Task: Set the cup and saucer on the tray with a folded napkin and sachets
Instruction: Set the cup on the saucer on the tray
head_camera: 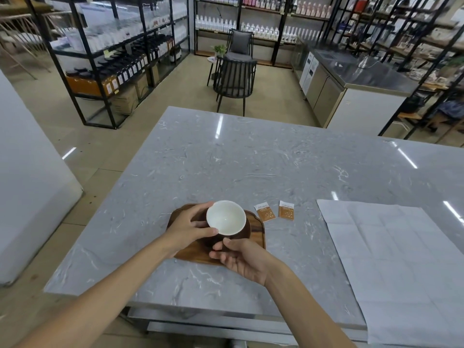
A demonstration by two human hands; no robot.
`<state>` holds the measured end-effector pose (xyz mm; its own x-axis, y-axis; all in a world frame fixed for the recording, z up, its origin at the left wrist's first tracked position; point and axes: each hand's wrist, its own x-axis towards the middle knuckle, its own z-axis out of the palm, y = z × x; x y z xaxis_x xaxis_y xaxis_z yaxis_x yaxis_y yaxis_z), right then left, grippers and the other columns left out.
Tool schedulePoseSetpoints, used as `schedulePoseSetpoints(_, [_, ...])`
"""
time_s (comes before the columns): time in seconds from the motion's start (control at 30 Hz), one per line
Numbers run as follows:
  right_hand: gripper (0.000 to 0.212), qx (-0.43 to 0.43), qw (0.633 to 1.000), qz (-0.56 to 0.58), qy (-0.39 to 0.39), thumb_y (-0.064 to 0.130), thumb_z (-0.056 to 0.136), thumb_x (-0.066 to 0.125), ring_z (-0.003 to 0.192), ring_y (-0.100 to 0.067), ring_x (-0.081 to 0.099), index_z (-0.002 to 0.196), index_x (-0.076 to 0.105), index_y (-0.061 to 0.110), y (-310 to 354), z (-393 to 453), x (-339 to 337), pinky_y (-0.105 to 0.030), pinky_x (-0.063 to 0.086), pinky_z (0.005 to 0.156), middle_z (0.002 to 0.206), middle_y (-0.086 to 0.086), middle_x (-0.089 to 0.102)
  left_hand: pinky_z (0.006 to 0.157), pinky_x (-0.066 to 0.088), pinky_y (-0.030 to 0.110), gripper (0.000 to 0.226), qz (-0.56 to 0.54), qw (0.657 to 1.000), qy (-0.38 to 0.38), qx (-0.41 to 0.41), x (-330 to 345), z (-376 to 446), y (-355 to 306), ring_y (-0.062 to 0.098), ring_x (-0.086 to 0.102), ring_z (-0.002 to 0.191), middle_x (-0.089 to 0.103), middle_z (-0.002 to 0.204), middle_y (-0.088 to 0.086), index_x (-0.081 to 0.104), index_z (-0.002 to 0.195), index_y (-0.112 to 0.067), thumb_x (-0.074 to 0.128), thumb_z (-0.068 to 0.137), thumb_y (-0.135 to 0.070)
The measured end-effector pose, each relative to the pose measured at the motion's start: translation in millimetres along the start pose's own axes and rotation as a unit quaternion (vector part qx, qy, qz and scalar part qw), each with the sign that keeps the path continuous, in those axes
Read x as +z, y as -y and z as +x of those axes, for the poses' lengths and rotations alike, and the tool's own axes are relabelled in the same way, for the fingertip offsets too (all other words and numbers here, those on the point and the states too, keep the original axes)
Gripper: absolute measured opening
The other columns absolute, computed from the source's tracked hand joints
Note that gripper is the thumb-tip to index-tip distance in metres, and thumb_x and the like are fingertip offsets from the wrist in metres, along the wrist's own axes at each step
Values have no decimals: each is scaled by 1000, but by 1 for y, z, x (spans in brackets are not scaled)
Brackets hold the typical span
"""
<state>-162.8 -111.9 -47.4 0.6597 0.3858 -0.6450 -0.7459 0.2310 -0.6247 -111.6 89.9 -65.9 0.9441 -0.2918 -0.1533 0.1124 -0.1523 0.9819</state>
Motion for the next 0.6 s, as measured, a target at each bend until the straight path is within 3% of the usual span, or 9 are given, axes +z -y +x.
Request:
schedulePoseSetpoints(0.17, [34, 2, 998, -61, 5, 27, 106, 50, 76, -13, 72, 110, 74, 5, -2, -4, 1, -18, 60, 67, 114, -22, 75, 102, 54, 34, 74, 1, 1000, -1, 0, -2, -1, 5, 11, 69, 116, 65, 129, -25, 61, 128, -47, 91, 63, -28])
schedulePoseSetpoints(0.27, [40, -1, 982, -187, -13, 44, 105, 46, 83, -16, 76, 122, 67, 15, 1, -12, -3, -20, 60, 63, 110, -13, 78, 103, 53, 34, 74, 11, 1000, 2, 4, -4, -1, 6, 13, 68, 117, 62, 135, -20, 60, 131, -45, 90, 67, -24])
schedulePoseSetpoints(0.37, [38, -81, 944, -297, -117, 46, 103, 49, 67, -14, 73, 108, 72, 16, 15, -22, -19, -28, 57, 57, 92, -4, 81, 96, 51, 22, 71, 30, 999, 10, 2, -6, -2, 3, 2, 65, 118, 61, 132, -28, 57, 121, -62, 90, 70, -26])
schedulePoseSetpoints(0.43, [29, -180, 904, -327, -211, 39, 100, 57, 69, -12, 71, 100, 73, 14, 27, -25, -34, -42, 59, 68, 86, -1, 79, 94, 49, 17, 72, 43, 999, 13, -3, -6, -2, 3, -4, 62, 119, 60, 129, -35, 54, 120, -66, 91, 68, -32])
schedulePoseSetpoints(0.5, [14, -249, 876, -349, -223, 37, 96, 66, 90, -7, 73, 107, 70, 29, 34, -25, -44, -30, 60, 81, 96, 13, 76, 102, 47, 22, 76, 50, 999, 8, 1, -5, -1, 5, -2, 60, 122, 61, 133, -30, 54, 128, -58, 92, 66, -35])
schedulePoseSetpoints(0.57, [31, -266, 871, -380, -161, 36, 92, 72, 103, 5, 68, 117, 58, 49, 35, -22, -41, -11, 53, 82, 106, 29, 70, 108, 46, 29, 78, 55, 998, 10, 8, -5, 0, 5, 0, 60, 125, 61, 136, -25, 55, 134, -50, 91, 67, -35])
schedulePoseSetpoints(0.6, [41, -262, 866, -403, -137, 36, 91, 73, 105, 6, 67, 124, 55, 52, 33, -19, -38, -10, 51, 85, 114, 30, 68, 109, 45, 31, 77, 59, 998, 17, 11, -5, 1, 5, 1, 59, 126, 61, 136, -25, 55, 135, -49, 91, 68, -36])
